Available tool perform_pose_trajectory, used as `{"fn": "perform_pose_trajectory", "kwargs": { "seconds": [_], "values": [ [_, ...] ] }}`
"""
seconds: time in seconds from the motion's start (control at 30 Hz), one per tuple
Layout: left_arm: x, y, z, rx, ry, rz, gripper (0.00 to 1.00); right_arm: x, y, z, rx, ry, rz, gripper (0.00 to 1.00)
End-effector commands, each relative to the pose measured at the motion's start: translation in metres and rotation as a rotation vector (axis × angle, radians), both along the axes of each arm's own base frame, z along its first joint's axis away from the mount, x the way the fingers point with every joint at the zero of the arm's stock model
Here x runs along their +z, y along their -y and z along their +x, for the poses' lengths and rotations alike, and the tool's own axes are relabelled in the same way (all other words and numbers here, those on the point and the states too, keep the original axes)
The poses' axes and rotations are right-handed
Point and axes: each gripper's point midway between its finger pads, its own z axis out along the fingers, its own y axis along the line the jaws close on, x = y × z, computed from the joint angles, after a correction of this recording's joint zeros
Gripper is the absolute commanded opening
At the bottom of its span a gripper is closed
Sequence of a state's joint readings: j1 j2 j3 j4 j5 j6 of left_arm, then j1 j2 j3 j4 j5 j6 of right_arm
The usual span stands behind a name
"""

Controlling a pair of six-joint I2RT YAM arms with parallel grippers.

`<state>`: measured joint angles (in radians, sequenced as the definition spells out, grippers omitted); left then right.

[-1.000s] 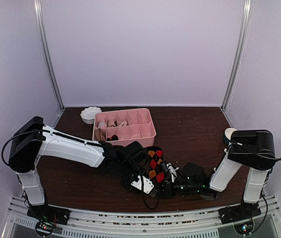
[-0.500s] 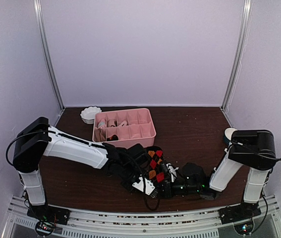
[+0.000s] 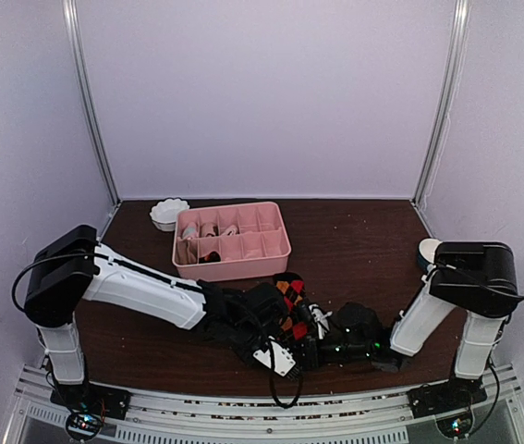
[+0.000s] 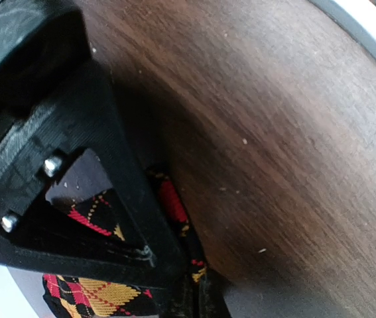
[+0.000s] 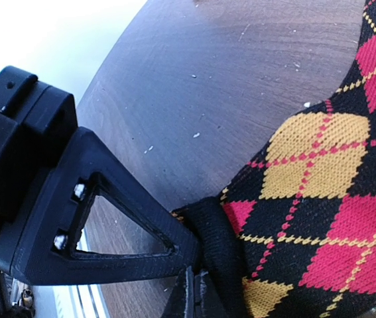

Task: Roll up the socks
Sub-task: Roll the sock.

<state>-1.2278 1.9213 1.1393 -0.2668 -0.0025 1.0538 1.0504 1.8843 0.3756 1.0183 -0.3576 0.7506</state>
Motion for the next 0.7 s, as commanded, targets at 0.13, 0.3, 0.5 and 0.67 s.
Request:
{"fn": "perform_pose_trajectory", "kwargs": {
  "seconds": [0.13,0.3,0.5,0.67],
  "values": [
    [-0.018,-0.023,0.011,0.118,-0.129,0.149,0.00,-0.071,0.077,-0.009,-0.114,-0.082,-0.369,0.05],
    [-0.009,-0.035,0.007,0.198,-0.364,0.227,0.00,-0.036,0.086,0.010,-0.175,0.065,-0.359,0.23],
    [-0.005,-0.043,0.000,0.246,-0.501,0.267,0.00,-0.009,0.110,0.025,-0.253,0.200,-0.412,0.33],
    [-0.001,-0.043,-0.013,0.257,-0.600,0.302,0.00,0.020,0.127,0.035,-0.331,0.318,-0.414,0.36]
  ]
}}
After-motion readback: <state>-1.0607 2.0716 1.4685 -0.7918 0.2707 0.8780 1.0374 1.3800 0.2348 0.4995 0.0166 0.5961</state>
